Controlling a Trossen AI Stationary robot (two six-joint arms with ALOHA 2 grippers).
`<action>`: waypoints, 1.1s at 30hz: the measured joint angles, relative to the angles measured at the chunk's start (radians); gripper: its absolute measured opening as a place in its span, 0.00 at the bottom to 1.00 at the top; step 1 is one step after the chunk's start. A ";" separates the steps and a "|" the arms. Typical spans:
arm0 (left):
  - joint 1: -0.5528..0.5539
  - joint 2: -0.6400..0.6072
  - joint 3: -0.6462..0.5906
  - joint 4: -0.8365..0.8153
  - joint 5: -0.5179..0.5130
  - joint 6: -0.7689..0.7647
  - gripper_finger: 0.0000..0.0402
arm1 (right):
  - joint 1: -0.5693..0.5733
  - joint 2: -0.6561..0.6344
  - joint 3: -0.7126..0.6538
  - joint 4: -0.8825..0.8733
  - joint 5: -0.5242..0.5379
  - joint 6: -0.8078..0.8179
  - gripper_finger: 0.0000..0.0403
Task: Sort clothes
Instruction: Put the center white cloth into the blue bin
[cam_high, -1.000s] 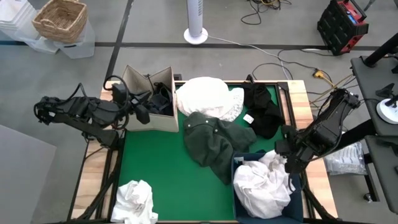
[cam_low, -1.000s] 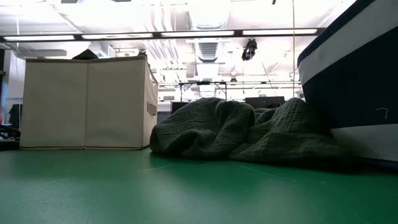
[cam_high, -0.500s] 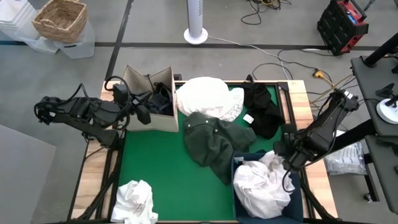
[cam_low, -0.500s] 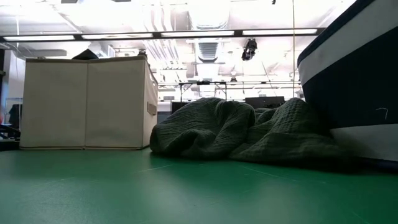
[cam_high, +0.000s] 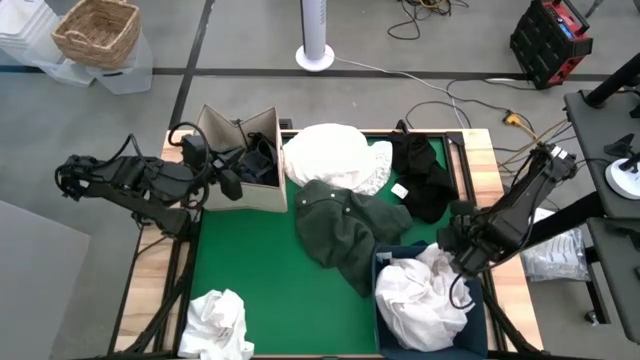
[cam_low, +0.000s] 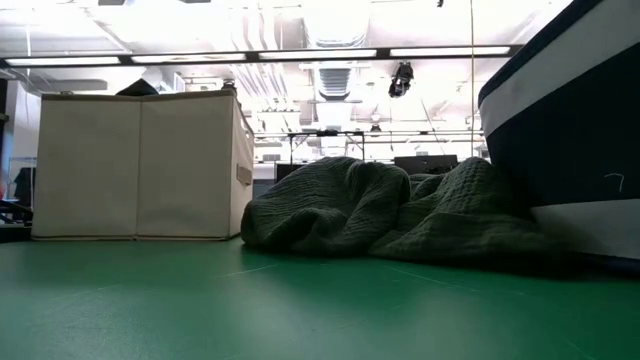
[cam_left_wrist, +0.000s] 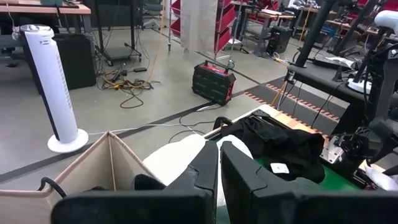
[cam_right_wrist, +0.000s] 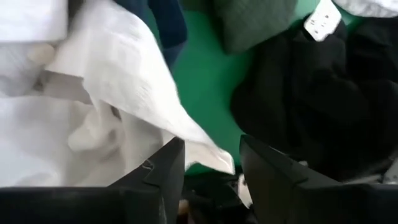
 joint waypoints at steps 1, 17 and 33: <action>0.000 0.000 0.000 0.000 0.000 0.000 0.00 | 0.000 0.001 -0.006 0.013 0.000 0.000 0.35; 0.000 0.000 0.000 0.000 0.000 0.000 0.00 | 0.000 -0.002 -0.024 0.048 0.000 0.017 0.02; 0.000 0.000 0.000 0.006 0.000 0.000 0.00 | 0.000 -0.001 0.136 -0.011 0.023 0.042 0.02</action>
